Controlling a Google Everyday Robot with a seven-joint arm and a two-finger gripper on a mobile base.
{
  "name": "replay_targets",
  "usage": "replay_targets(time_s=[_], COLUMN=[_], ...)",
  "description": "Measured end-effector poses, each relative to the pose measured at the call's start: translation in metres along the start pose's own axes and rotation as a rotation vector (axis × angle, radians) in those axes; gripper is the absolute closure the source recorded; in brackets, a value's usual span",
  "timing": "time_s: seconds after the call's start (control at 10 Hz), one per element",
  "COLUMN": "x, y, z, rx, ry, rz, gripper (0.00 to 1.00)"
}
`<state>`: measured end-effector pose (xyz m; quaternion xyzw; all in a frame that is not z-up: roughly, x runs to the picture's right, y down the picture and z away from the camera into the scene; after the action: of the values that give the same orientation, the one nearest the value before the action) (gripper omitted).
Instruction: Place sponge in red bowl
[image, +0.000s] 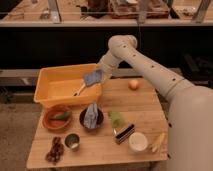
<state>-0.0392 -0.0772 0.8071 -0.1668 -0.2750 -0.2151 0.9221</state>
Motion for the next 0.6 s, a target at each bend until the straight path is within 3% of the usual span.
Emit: replay_targets(time_s=[0.3,0.5,0.6], x=[-0.018,-0.016,-0.017], y=[0.012,0.014,0.013], z=[0.044,0.045,0.046], rx=[-0.073,-0.075,-0.076], ry=[-0.075,-0.080,-0.082], rz=[-0.026,-0.023,-0.025], gripper=[0.55,0.59,0.69])
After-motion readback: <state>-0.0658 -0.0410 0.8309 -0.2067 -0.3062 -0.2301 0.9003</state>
